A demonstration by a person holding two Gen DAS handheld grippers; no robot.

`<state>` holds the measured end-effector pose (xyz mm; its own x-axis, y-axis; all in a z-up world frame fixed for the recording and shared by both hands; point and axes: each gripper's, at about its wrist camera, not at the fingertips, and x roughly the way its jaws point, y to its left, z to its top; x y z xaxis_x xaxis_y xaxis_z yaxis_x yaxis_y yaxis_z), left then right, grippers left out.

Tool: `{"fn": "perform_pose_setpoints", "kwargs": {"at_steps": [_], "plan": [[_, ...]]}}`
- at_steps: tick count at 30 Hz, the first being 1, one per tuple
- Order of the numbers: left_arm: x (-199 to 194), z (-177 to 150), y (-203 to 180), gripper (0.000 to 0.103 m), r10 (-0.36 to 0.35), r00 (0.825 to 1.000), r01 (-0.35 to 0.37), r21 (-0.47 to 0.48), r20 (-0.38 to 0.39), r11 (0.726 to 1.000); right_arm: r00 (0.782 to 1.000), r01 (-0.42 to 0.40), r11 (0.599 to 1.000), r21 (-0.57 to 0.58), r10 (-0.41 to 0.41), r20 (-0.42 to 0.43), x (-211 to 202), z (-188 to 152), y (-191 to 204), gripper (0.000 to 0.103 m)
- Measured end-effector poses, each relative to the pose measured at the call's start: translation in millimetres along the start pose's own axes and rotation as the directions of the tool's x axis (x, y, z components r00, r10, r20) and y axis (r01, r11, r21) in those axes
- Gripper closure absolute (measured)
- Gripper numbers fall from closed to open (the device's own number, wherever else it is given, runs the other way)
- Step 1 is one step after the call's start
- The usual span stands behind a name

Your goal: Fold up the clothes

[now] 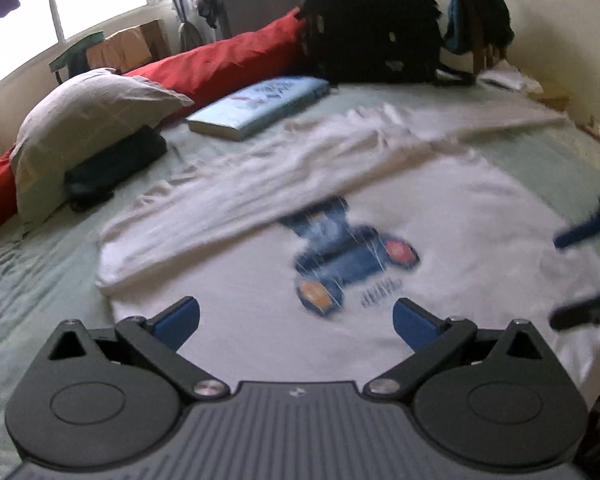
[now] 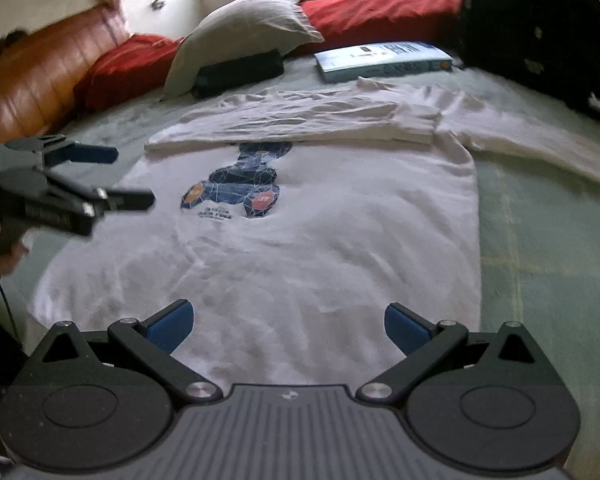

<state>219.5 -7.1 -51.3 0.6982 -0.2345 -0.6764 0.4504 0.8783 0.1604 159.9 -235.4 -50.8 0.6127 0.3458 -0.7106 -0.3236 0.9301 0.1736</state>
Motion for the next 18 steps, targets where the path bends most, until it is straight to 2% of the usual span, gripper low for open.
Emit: {"fn": "perform_pose_setpoints", "kwargs": {"at_steps": [6,9,13,18], "plan": [[1.0,-37.2,-0.3,0.001,-0.016,0.999,0.011,-0.149,-0.034,0.989,0.999,0.047,0.989,-0.139,-0.046,0.010,13.8,-17.7,10.9,0.000],[-10.0,-51.2,-2.0,0.001,0.003,1.000,-0.009,-0.197,-0.028,0.980,0.999,0.048,0.987,-0.154,-0.046,0.016,8.2,-27.5,9.0,0.000],[-24.7,-58.4,-11.1,0.001,0.034,0.999,-0.041,-0.210,-0.038,0.977,0.999,0.034,0.989,-0.144,-0.034,0.003,-4.1,-36.4,2.5,0.000],[-38.8,-47.8,-24.0,0.001,0.046,0.999,-0.048,-0.190,-0.015,0.981,0.998,0.043,0.989,-0.143,-0.049,-0.034,-12.9,-37.3,0.3,0.000]]}}
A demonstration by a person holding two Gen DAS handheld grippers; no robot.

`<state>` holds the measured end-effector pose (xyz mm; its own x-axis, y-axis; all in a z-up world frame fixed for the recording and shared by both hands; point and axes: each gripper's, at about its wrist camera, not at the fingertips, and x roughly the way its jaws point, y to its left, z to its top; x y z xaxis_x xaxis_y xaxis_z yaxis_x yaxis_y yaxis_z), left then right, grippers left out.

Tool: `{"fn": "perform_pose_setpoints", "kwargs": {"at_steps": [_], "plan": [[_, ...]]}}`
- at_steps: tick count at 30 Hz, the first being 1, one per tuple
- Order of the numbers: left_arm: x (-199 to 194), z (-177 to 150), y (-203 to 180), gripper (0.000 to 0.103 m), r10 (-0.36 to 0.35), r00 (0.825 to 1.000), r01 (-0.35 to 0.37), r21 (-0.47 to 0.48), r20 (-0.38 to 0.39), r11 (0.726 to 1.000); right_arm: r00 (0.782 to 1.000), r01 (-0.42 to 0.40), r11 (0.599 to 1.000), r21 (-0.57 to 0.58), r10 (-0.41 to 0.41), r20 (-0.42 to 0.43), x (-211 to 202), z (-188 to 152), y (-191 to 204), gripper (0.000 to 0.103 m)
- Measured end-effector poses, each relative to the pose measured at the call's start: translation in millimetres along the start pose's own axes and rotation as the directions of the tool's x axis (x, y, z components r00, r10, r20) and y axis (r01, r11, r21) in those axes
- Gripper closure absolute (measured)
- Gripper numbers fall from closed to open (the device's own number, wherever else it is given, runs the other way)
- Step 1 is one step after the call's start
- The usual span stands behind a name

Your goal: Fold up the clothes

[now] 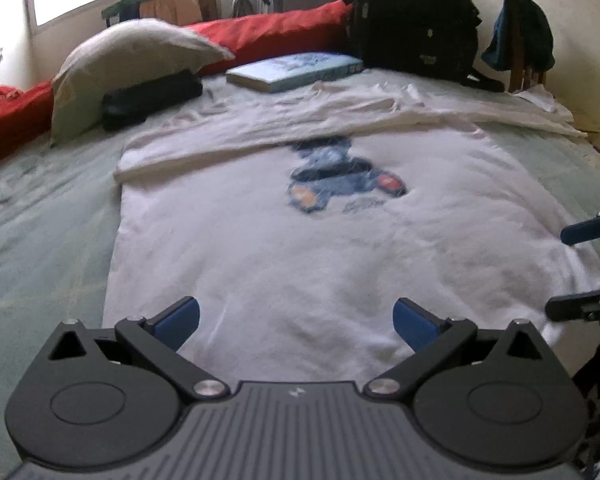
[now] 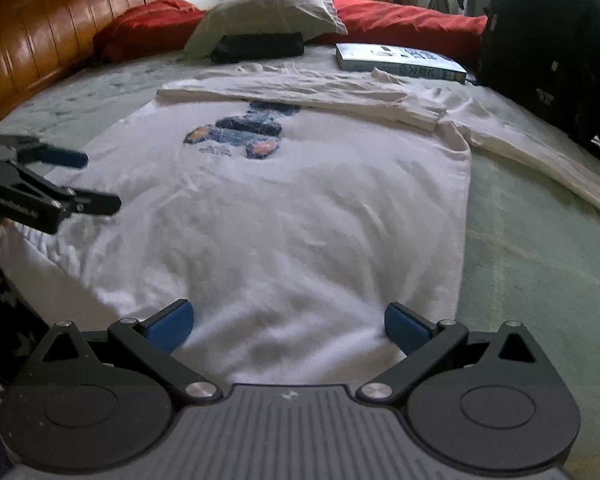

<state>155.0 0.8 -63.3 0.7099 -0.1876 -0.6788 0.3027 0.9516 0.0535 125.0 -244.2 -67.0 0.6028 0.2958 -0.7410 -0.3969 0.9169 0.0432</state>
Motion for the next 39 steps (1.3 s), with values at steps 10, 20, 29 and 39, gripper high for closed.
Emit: {"fn": "perform_pose_setpoints", "kwargs": {"at_steps": [10,20,29,39], "plan": [[0.0,5.7,-26.5,0.001,-0.023,1.000,0.023,0.053,0.001,0.998,1.000,0.003,0.999,0.050,-0.003,-0.003,-0.9,0.6,-3.0,0.000],[6.8,-10.8,-15.1,0.001,-0.031,0.998,0.030,-0.021,-0.058,0.999,1.000,0.016,0.996,0.082,-0.015,-0.017,5.2,-0.4,-4.2,0.000],[-6.0,-8.4,-19.0,0.001,-0.046,0.999,0.046,-0.028,-0.013,0.999,0.998,0.053,0.997,0.059,-0.055,0.032,6.5,-9.4,3.7,0.000],[-1.4,-16.2,-20.7,0.001,-0.047,0.998,0.045,-0.035,-0.053,0.998,0.998,0.041,0.996,0.078,-0.045,0.052,-0.5,-10.5,1.6,0.000]]}}
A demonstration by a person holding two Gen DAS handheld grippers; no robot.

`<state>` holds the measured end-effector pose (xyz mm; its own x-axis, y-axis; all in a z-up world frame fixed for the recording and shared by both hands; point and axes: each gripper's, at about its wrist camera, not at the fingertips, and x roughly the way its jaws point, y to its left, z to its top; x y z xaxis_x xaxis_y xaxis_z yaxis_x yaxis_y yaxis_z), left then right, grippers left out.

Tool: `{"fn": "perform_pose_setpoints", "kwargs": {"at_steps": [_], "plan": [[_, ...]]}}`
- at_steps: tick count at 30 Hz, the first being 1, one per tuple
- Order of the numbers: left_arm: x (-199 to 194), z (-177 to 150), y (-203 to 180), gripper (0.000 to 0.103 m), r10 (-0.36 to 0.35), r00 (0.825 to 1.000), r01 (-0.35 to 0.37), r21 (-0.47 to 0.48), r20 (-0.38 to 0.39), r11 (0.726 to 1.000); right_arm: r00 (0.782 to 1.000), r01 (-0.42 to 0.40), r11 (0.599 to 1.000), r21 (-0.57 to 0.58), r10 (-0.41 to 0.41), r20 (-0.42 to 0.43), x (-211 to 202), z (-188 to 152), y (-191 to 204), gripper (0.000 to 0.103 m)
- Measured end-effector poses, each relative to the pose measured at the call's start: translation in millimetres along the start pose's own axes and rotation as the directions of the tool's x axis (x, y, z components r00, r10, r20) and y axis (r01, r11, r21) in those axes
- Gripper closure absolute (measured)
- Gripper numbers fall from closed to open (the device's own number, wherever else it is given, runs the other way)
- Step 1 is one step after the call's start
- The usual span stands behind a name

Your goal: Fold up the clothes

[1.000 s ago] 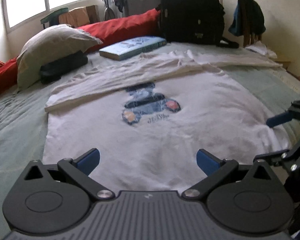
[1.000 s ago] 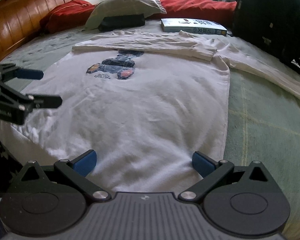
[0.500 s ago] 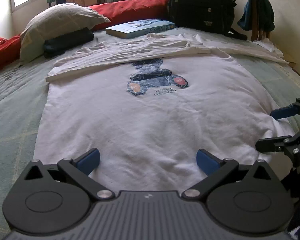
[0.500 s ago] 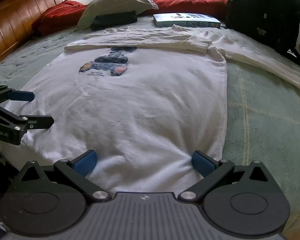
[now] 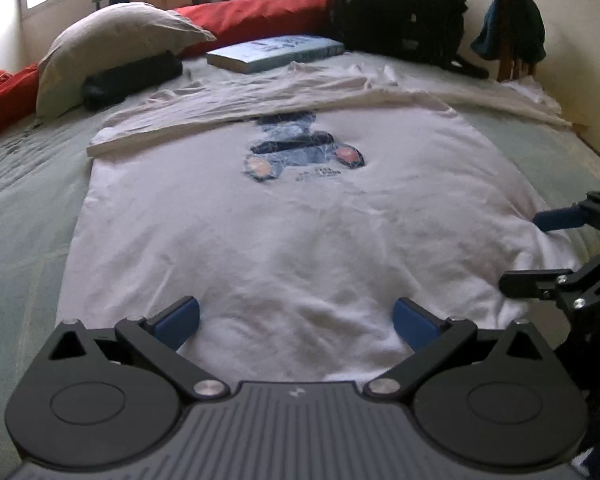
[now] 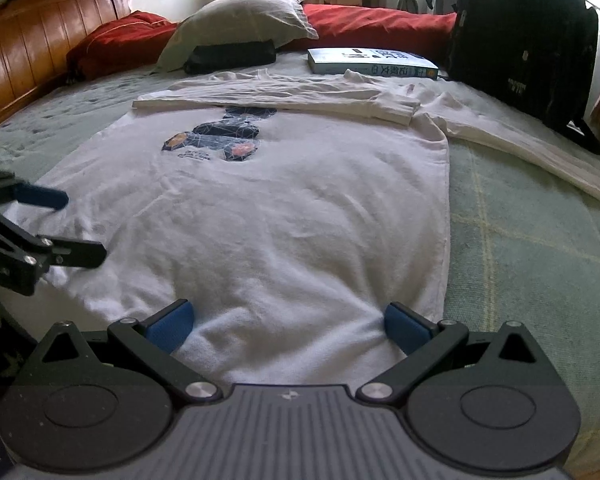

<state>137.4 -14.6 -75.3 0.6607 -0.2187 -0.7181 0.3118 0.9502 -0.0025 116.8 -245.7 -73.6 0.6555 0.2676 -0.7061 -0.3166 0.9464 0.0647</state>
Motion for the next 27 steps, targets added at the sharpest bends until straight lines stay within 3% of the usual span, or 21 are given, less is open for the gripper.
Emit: {"fn": "perform_pose_setpoints", "kwargs": {"at_steps": [6,11,19,27], "plan": [[-14.6,4.8,-6.4,0.001,-0.017,0.999,0.016,0.026,0.051,1.000,0.994,-0.084,0.986,0.145,0.073,0.077,-21.4,4.4,-26.4,0.000],[-12.5,6.6,-20.0,0.001,-0.023,0.999,0.020,0.067,0.047,0.998,0.992,-0.037,0.977,0.208,0.011,0.127,-33.6,6.9,-48.9,0.000],[-10.4,7.9,-25.9,0.001,-0.057,0.997,0.054,0.062,0.043,0.997,0.986,0.047,0.951,0.306,-0.094,0.139,-37.5,1.2,-91.4,0.000],[-6.6,11.9,-31.8,0.001,-0.057,0.998,0.054,0.075,0.032,0.996,0.966,0.122,0.920,0.374,-0.196,0.167,-41.0,4.2,-138.6,0.000]]}}
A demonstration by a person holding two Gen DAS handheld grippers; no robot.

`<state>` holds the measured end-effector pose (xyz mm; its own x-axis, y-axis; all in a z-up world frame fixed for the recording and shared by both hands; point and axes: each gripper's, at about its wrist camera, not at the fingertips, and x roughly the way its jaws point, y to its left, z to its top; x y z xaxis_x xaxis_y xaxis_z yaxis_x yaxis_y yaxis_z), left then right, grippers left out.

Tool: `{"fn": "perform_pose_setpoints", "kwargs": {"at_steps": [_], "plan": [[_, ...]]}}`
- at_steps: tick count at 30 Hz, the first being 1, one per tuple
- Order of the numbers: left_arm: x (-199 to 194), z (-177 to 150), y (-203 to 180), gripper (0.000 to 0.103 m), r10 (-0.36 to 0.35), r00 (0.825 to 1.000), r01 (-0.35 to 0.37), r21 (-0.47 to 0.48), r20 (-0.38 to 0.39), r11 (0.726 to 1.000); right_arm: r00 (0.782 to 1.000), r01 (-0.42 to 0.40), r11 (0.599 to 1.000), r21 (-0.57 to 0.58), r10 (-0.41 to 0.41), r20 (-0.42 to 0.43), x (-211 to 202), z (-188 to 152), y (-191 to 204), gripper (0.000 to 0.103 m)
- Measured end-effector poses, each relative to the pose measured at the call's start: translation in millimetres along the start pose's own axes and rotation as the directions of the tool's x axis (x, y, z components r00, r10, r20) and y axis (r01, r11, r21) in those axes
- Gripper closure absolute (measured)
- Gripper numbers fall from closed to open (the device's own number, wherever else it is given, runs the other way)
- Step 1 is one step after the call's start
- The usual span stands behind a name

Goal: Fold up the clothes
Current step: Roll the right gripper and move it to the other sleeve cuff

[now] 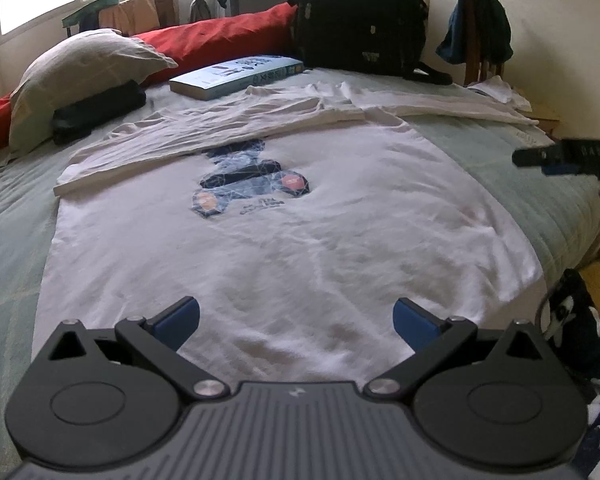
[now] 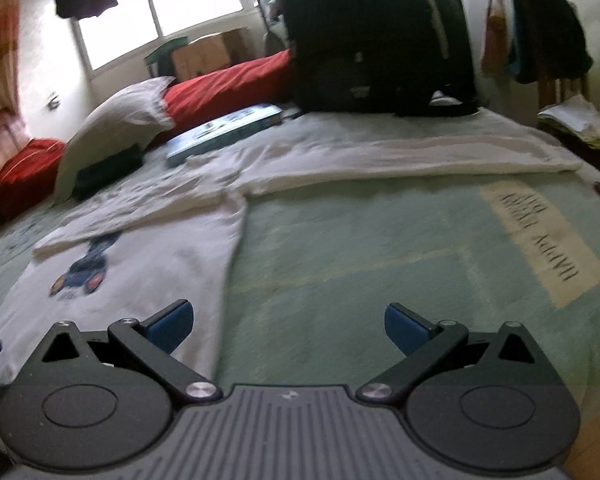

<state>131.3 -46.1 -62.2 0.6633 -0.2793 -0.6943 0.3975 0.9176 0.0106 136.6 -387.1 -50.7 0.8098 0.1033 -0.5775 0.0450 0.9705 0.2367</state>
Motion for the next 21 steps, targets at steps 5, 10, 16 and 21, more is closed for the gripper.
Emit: {"fn": "perform_pose_setpoints", "kwargs": {"at_steps": [5,10,16,21], "plan": [[5.1,4.3,-2.3,0.001,-0.010,1.000,0.010,0.012,-0.001,1.000,0.998,0.028,0.998,0.049,-0.031,0.058,10.3,16.9,-31.7,0.000],[11.2,11.2,-4.2,0.001,-0.001,1.000,0.001,0.019,-0.005,1.000,0.989,0.013,0.988,0.151,-0.036,0.145,27.7,39.1,-74.0,0.000],[20.4,14.4,-9.8,0.001,-0.001,1.000,0.002,0.042,-0.026,0.999,0.990,-0.005,0.932,0.362,-0.047,0.134,69.6,69.3,-136.2,0.000],[27.4,16.5,-9.9,0.001,0.007,0.999,-0.005,0.044,-0.044,0.999,0.985,-0.114,0.799,0.590,0.014,0.172,99.1,70.2,-187.7,0.000]]}}
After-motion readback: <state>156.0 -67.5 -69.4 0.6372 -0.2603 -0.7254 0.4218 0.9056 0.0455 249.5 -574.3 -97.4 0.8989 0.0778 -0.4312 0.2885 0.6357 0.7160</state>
